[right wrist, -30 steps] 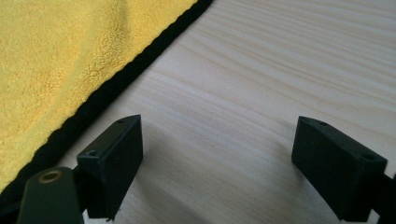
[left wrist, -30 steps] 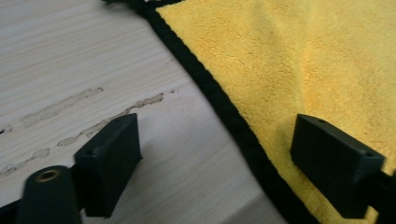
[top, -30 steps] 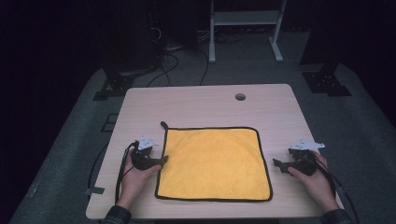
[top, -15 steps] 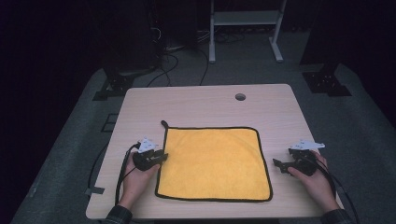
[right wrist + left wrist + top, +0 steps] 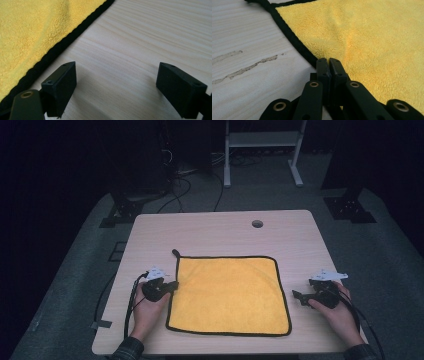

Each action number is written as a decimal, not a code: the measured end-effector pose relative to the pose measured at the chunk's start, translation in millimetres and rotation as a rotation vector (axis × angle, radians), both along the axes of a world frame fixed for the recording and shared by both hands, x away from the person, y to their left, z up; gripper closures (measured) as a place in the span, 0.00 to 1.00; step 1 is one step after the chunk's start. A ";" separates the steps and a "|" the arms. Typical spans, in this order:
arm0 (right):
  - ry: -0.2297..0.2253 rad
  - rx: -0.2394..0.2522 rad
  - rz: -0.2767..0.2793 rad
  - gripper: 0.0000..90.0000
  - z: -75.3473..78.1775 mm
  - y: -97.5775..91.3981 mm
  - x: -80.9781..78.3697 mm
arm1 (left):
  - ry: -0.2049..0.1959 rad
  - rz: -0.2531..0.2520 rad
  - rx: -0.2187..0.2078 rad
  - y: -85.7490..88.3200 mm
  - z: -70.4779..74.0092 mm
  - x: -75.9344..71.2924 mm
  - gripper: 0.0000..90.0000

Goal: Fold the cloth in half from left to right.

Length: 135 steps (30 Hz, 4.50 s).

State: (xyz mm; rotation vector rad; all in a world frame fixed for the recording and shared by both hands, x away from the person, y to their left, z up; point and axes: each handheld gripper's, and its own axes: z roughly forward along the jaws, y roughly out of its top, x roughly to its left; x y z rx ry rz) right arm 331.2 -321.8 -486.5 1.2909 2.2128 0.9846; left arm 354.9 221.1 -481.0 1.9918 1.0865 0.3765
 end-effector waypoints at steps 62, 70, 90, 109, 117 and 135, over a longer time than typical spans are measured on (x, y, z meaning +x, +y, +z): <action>0.001 0.000 0.004 0.18 0.1 -0.5 -0.5 | -0.015 -0.146 -0.278 -32.2 49.3 10.7 0.96; 0.001 0.000 0.004 0.18 0.0 -0.5 -0.5 | -0.004 -0.209 -0.269 -60.7 49.8 18.0 0.96; 0.001 0.000 0.006 0.18 0.0 -0.7 -0.5 | 0.032 -0.348 -0.265 -129.6 50.6 32.8 0.96; 0.001 0.000 0.008 0.18 0.0 -0.9 -0.5 | 0.100 -0.486 -0.251 -196.8 41.4 44.4 0.96; 0.001 0.000 0.009 0.18 0.0 -0.9 -0.5 | 0.125 -0.518 -0.239 -220.3 37.1 47.4 0.96; 0.000 0.000 0.011 0.17 -0.1 -1.2 -0.6 | 0.208 -0.518 -0.073 -258.6 8.0 55.5 0.94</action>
